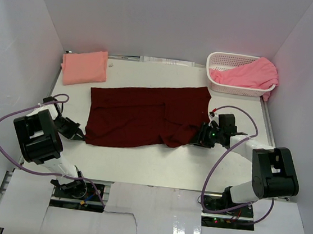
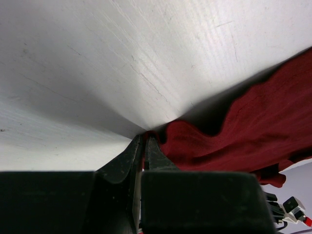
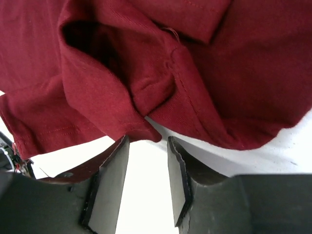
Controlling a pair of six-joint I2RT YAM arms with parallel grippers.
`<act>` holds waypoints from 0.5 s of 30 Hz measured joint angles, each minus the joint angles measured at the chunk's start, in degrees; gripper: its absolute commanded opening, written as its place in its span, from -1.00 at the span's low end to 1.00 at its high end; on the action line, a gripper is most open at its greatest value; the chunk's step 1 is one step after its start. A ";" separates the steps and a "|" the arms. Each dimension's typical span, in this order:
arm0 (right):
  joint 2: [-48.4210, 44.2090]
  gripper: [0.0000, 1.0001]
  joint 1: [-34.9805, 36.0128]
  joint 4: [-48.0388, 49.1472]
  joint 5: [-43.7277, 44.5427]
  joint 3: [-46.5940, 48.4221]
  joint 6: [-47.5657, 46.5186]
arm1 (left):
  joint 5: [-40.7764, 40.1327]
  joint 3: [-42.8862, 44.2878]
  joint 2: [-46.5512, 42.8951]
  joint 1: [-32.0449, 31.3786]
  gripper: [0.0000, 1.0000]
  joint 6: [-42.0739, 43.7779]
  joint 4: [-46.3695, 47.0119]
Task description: Fold and stack the t-shirts
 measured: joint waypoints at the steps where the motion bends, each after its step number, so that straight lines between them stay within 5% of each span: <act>1: -0.09 -0.05 0.00 0.66 -0.31 -0.24 -0.04 | 0.00 0.00 0.00 0.00 -0.99 0.00 0.00; 15: -0.59 -0.15 0.00 5.75 -1.27 -2.29 0.00 | 0.02 0.00 0.00 0.00 -0.99 0.20 0.00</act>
